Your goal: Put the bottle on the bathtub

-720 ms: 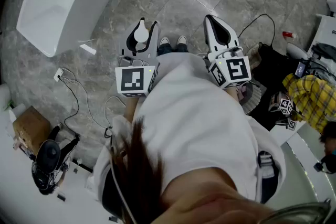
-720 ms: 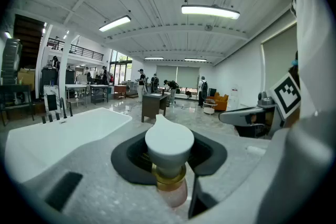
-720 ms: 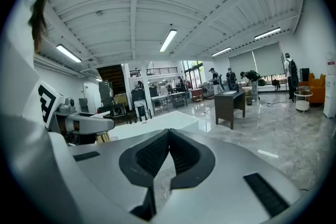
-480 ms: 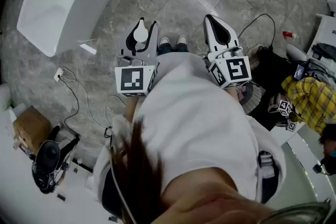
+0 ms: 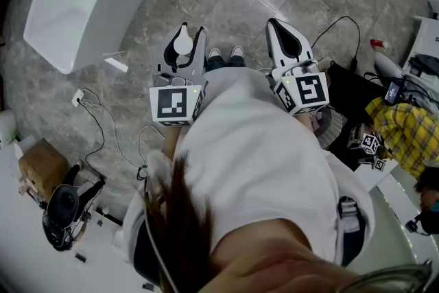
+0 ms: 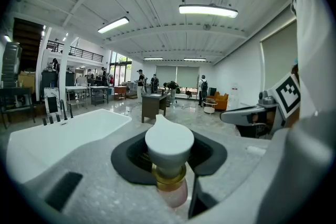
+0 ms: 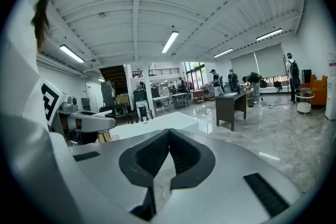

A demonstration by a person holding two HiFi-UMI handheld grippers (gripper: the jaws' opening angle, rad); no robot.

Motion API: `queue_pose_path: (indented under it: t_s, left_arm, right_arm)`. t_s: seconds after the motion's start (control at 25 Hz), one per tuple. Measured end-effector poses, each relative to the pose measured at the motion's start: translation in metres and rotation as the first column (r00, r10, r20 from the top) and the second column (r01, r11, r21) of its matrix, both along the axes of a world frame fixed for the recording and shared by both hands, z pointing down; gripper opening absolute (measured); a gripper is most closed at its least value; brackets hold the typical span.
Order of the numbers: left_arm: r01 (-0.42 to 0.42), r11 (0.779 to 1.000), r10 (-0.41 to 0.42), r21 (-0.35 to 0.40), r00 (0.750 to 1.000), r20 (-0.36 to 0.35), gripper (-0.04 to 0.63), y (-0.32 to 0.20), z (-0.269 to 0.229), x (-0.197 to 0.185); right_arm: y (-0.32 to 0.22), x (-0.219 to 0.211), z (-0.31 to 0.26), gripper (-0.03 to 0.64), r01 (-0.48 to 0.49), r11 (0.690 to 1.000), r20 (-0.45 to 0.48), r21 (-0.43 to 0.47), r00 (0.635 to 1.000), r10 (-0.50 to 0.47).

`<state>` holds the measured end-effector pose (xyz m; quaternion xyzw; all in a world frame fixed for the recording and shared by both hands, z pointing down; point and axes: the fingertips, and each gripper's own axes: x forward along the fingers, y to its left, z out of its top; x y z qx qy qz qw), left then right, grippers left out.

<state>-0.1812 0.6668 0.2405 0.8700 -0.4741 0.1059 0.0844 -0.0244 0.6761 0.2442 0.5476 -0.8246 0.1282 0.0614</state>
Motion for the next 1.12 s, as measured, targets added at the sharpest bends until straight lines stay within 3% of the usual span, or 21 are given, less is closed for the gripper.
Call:
queue_pose_path:
  t_s: [0.32, 0.68, 1.12]
  left_arm:
    - [0.062, 0.998, -0.061, 0.021, 0.998, -0.028, 0.143, 0.007, -0.010, 0.000]
    - [0.138, 0.988, -0.138, 0.064, 0.990, -0.001, 0.143, 0.009, -0.019, -0.001]
    - [0.105, 0.994, -0.105, 0.008, 0.994, -0.014, 0.143, -0.032, -0.009, -0.010]
  right_arm:
    - [0.013, 0.023, 0.002, 0.011, 0.001, 1.000, 0.031, 0.000, 1.000, -0.001]
    - [0.018, 0.057, 0.016, 0.011, -0.045, 0.999, 0.012, -0.022, 0.999, 0.045]
    - [-0.004, 0.070, 0.031, 0.011, -0.111, 0.990, -0.006, -0.091, 0.994, 0.111]
